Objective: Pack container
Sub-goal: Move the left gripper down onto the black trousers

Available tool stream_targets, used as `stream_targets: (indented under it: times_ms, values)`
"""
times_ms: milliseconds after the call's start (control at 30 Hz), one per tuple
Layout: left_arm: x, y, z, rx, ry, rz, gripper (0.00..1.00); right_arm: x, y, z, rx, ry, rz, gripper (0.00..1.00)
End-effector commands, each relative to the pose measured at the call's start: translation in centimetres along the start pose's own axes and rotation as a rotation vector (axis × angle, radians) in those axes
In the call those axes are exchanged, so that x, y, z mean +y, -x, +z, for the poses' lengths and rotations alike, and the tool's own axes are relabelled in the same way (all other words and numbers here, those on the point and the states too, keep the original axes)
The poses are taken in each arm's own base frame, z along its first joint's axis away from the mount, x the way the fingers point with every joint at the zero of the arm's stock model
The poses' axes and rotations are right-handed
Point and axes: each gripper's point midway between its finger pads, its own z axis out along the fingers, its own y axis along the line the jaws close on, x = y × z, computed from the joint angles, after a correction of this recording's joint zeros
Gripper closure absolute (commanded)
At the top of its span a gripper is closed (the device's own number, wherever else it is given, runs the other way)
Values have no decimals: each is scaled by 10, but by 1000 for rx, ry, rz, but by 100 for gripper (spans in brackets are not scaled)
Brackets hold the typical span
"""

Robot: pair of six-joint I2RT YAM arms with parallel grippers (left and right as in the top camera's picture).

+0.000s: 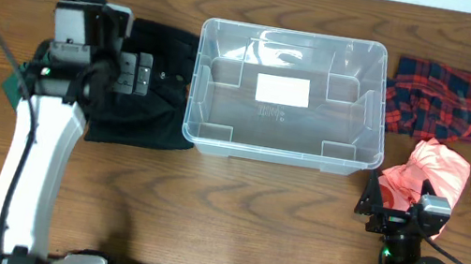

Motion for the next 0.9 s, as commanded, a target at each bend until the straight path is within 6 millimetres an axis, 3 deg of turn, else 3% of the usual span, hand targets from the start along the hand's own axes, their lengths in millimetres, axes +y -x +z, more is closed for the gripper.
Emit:
stream_targets:
  times_ms: [0,300,533,867]
  values:
    - [16,-5,13,48,72,85,2,3,-1,0,1,11,7,1]
    - [31,-34,60,189,73,23,2,3,-1,0,1,11,7,1]
    - [17,-42,93,219,-18,3,2,3,-1,0,1,11,7,1]
    - [27,-56,126,258,-13,-135,2,3,-1,0,1,11,7,1]
